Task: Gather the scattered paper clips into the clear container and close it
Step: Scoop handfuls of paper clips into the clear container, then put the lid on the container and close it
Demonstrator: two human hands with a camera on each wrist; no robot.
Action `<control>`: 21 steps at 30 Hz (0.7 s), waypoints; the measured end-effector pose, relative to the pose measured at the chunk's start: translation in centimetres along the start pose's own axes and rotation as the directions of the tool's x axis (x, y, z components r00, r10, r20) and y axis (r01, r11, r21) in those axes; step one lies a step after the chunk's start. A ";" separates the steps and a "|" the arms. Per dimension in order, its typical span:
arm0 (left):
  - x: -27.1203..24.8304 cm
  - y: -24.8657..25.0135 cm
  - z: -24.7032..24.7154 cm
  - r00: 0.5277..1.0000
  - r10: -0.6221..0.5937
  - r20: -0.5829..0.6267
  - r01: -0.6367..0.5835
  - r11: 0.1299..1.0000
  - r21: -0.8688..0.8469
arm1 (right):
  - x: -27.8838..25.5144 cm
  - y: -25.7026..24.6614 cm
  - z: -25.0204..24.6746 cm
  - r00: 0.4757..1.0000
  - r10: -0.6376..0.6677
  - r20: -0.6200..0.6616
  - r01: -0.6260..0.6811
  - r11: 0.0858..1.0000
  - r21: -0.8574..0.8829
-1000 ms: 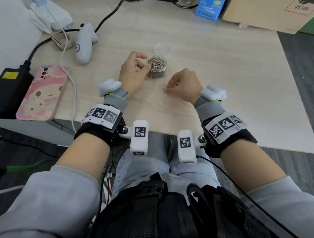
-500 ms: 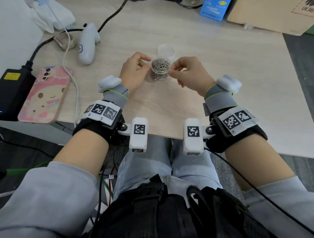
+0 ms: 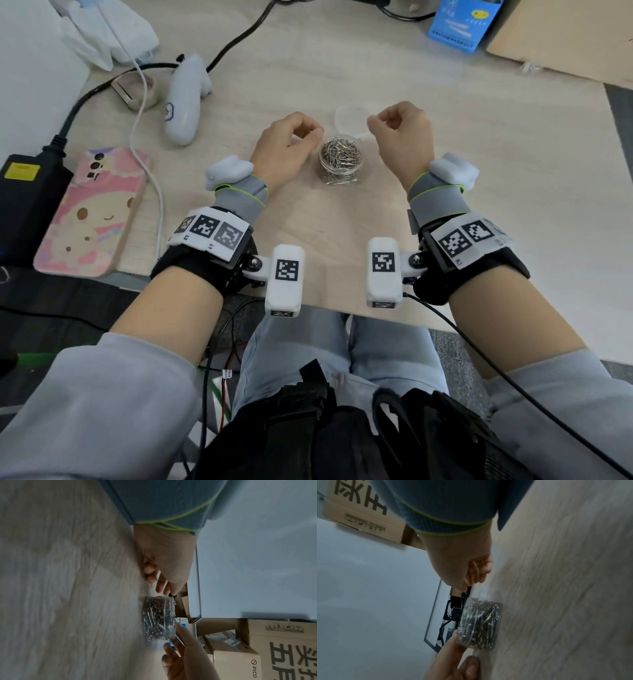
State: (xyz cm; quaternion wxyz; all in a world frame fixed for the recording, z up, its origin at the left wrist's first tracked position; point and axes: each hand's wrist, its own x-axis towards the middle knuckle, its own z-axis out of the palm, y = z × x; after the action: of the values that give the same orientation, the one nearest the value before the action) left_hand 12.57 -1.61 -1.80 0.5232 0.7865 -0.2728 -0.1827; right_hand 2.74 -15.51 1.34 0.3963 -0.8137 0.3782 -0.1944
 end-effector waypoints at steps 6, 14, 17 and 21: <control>0.7 0.0 -0.1 0.999 -0.029 0.015 0.030 0.998 -0.050 | 1.8 0.5 1.4 0.997 0.081 -0.005 -0.081 0.988 -0.133; 1.0 0.5 0.1 0.999 -0.051 0.016 0.053 0.993 -0.104 | 3.2 0.4 1.4 0.997 0.065 0.042 -0.048 0.947 -0.316; 0.8 0.6 0.1 0.999 -0.047 0.022 0.049 0.994 -0.096 | 2.8 0.9 0.8 1.000 -0.004 -0.015 0.001 0.980 -0.200; 0.6 0.5 0.0 0.998 -0.054 0.040 0.057 0.995 -0.080 | 1.9 1.2 0.5 0.988 -0.110 -0.107 0.101 0.992 -0.081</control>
State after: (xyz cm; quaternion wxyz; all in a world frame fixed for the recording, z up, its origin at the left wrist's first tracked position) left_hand 12.94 -2.12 -1.29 0.5441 0.7682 -0.2530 -0.2232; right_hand 3.67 -17.23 0.09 0.3327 -0.8349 0.3631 -0.2458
